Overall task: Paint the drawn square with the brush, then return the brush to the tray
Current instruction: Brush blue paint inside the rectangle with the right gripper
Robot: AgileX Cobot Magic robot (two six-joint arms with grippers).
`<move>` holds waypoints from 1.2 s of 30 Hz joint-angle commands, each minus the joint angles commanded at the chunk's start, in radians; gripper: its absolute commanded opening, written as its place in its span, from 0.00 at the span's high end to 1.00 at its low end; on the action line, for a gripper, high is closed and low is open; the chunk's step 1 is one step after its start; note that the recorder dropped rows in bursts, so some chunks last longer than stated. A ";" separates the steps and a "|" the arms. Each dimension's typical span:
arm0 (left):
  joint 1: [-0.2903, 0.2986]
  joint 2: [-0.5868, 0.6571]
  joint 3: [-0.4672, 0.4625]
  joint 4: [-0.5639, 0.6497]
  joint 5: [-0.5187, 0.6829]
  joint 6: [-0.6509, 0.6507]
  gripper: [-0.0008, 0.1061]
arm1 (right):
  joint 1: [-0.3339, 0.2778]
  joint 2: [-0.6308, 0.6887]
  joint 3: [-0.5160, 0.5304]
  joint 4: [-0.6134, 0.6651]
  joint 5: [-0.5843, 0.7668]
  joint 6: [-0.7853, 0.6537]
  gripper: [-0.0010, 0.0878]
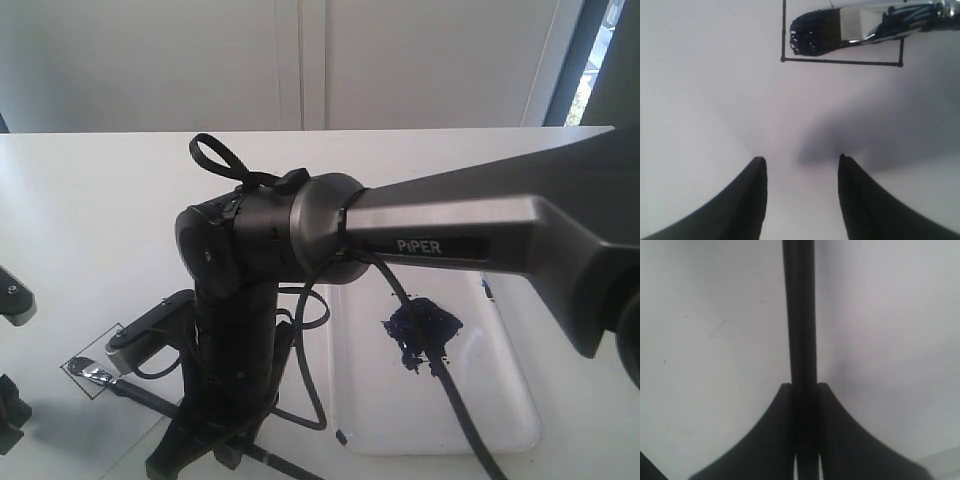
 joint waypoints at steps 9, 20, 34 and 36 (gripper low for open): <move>0.000 0.000 0.000 0.000 0.000 0.000 0.53 | 0.000 0.000 0.000 -0.075 -0.017 0.092 0.99; -0.002 0.005 0.000 -0.024 -0.019 0.009 0.53 | 0.000 0.000 0.000 -0.086 -0.017 0.104 0.99; -0.002 0.043 0.000 -0.024 -0.049 0.030 0.53 | 0.000 0.000 0.000 -0.086 -0.006 0.104 0.99; -0.002 0.061 0.000 -0.024 -0.043 0.030 0.53 | 0.000 0.000 0.000 -0.083 -0.008 0.104 0.99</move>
